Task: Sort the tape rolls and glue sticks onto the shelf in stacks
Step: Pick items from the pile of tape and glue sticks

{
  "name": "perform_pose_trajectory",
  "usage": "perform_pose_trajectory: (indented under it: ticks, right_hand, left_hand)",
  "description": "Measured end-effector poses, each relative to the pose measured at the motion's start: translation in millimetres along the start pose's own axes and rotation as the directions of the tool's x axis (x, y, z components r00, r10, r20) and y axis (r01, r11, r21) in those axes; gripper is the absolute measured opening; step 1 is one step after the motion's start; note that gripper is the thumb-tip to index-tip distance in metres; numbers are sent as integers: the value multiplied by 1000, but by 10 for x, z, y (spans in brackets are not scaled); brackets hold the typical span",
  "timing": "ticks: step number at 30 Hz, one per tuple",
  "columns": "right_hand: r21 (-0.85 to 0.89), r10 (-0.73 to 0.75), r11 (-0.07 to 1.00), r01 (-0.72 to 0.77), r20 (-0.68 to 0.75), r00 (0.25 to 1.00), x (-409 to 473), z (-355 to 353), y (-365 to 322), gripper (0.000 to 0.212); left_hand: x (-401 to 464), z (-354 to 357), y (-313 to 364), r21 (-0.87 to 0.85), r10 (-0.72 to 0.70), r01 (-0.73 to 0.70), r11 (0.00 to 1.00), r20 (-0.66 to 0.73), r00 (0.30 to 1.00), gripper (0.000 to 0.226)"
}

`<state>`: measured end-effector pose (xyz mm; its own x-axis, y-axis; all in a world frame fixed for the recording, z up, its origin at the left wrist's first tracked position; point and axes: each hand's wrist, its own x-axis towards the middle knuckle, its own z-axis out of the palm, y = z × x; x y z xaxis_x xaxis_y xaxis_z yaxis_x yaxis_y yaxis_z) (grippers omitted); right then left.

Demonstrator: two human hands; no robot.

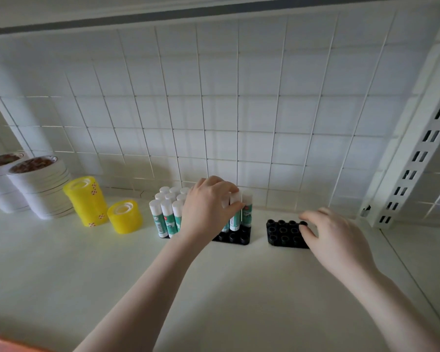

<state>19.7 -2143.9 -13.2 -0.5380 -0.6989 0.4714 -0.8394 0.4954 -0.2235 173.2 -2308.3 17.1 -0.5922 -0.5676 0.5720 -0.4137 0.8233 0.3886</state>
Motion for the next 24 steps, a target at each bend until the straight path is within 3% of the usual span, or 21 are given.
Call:
perform_pose_trajectory:
  ticks: [8, 24]
  right_hand:
    - [14, 28, 999, -29, 45, 999, 13, -43, -37, 18]
    - [9, 54, 998, -55, 84, 995, 12, -61, -56, 22]
  left_hand:
    - [-63, 17, -66, 67, 147, -143, 987, -57, 987, 25]
    - [-68, 97, -135, 101, 246, -234, 967, -121, 962, 11]
